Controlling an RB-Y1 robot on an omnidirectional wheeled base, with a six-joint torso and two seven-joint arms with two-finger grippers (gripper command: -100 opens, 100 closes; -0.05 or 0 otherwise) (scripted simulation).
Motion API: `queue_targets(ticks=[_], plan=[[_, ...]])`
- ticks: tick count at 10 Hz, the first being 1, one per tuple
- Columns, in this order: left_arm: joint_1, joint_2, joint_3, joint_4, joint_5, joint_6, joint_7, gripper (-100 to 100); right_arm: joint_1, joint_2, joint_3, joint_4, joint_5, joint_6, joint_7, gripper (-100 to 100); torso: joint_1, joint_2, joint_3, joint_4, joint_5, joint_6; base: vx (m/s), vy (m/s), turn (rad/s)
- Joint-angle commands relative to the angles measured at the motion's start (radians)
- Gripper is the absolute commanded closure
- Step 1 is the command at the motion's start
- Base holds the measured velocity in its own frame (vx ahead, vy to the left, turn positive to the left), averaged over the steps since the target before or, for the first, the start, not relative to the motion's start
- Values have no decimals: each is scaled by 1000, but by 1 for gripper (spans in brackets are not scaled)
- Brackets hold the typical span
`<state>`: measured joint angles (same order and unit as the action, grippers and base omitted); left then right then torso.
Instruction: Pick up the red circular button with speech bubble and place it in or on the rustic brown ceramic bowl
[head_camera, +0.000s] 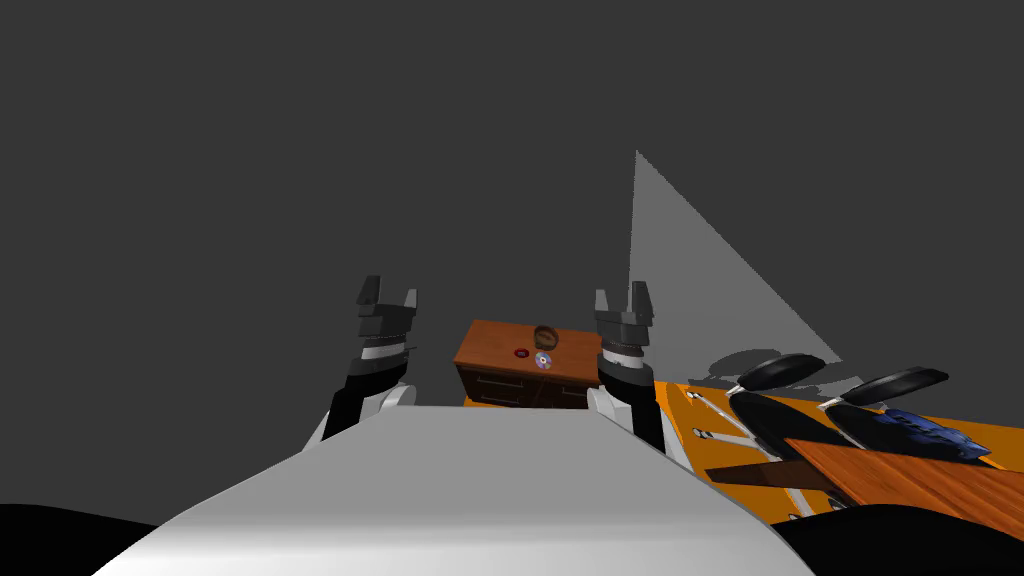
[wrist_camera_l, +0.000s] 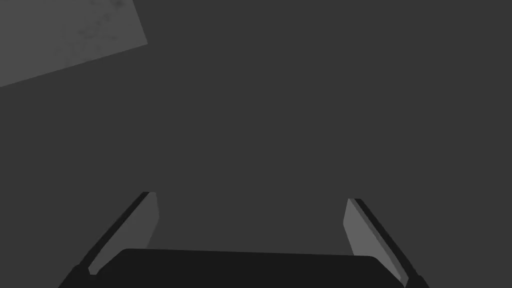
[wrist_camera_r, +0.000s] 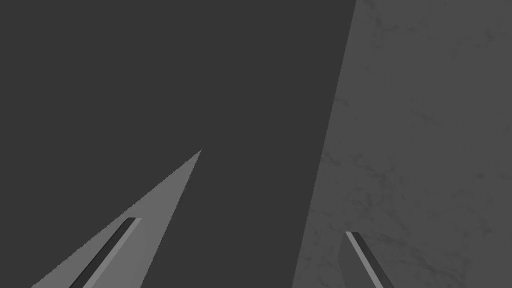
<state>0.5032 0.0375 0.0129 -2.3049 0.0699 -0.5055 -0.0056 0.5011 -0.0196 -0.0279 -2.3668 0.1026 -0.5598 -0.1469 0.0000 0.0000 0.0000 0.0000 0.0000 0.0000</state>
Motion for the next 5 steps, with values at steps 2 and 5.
queue_targets(ticks=[2,5], plan=[[0,0,0,0,0,0,0,0,-4,-66,27,32,1,-1,12,-100,-3,1,0,0,-1,0,-29,-70,88],[0,0,0,0,0,0,0,0,-13,-135,75,87,2,-1,31,-100,-7,4,2,1,-2,0,-56,-108,134]])
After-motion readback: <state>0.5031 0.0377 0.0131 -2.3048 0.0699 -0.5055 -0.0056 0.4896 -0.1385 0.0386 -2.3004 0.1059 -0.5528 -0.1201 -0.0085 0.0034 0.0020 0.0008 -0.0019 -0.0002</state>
